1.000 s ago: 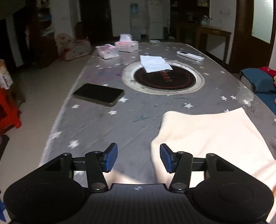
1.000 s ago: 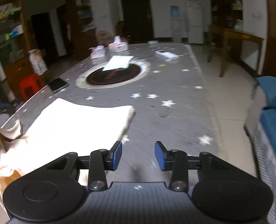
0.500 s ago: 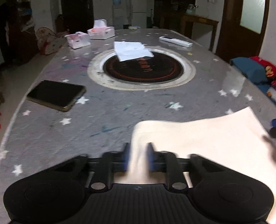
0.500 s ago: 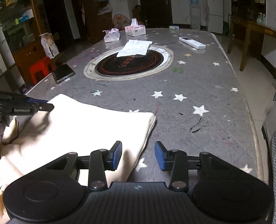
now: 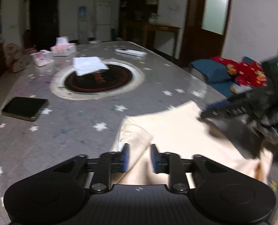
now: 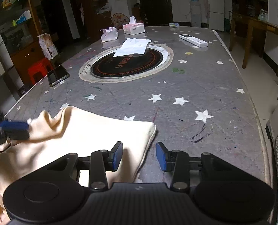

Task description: Fold clothes

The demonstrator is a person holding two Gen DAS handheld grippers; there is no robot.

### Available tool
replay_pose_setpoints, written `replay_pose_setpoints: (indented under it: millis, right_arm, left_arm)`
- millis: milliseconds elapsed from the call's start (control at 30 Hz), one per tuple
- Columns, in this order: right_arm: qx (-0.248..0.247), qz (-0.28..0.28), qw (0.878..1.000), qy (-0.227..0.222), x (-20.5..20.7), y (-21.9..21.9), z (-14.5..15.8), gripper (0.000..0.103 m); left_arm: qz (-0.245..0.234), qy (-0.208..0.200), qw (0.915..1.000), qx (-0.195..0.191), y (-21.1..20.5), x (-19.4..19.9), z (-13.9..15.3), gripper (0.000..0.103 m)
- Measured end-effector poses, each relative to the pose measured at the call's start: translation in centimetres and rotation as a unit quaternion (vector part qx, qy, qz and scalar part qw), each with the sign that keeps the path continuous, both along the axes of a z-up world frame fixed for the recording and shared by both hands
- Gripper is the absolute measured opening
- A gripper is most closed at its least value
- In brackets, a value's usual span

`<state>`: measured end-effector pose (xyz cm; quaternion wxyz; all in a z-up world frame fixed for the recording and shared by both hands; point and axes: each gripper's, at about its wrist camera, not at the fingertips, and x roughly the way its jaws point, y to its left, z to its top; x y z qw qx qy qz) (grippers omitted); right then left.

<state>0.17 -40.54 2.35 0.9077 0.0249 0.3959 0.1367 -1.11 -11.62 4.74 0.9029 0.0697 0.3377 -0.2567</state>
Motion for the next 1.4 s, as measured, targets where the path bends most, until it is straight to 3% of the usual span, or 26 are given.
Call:
replay_pose_setpoints:
  millis: [33, 100, 267, 533, 667, 767, 800, 833, 933, 1200, 1400]
  right_arm:
    - [0.001, 0.001, 1.0, 0.002, 0.2, 0.1, -0.1, 0.039]
    - [0.001, 0.003, 1.0, 0.005, 0.5, 0.3, -0.3, 0.039]
    - [-0.003, 0.009, 1.0, 0.013, 1.1, 0.6, -0.4, 0.039]
    - [-0.004, 0.006, 1.0, 0.02, 1.7, 0.6, -0.8, 0.038]
    - [-0.011, 0.007, 1.0, 0.019, 1.9, 0.7, -0.9, 0.035]
    - [-0.021, 0.005, 1.0, 0.016, 2.1, 0.9, -1.0, 0.024]
    - [-0.023, 0.005, 1.0, 0.016, 2.2, 0.9, -0.9, 0.02]
    - [-0.026, 0.004, 1.0, 0.014, 2.3, 0.9, -0.9, 0.012]
    - [-0.051, 0.002, 0.999, 0.003, 2.9, 1.2, -0.8, 0.004]
    - [-0.126, 0.005, 0.991, -0.044, 7.4, 1.4, -0.2, 0.004]
    - [-0.124, 0.011, 0.991, -0.046, 8.7, 1.5, 0.0, 0.005]
  left_arm:
    - [0.008, -0.001, 0.9999, 0.007, 0.0, 0.4, -0.1, 0.051]
    - [0.013, 0.001, 0.9998, 0.018, -0.3, 1.0, -0.4, 0.051]
    - [0.05, 0.014, 0.9986, 0.012, 0.6, 2.5, -0.8, 0.06]
    - [0.142, 0.035, 0.9891, -0.015, 4.4, 6.6, -1.1, 0.058]
    - [0.149, 0.062, 0.9869, -0.007, 4.9, 7.9, -2.2, 0.052]
    - [0.128, 0.051, 0.9904, 0.016, 4.1, 8.0, -2.8, 0.035]
    - [0.117, 0.05, 0.9917, 0.016, 3.8, 8.0, -2.8, 0.018]
    - [0.106, 0.051, 0.993, 0.013, 3.5, 8.1, -2.8, 0.011]
    - [0.101, 0.039, 0.9939, 0.017, 2.9, 8.8, -2.3, 0.007]
    - [0.118, -0.001, 0.9926, 0.03, 1.4, 12.4, -1.0, 0.007]
    - [0.134, 0.006, 0.9886, 0.069, 0.5, 15.3, -2.9, 0.011]
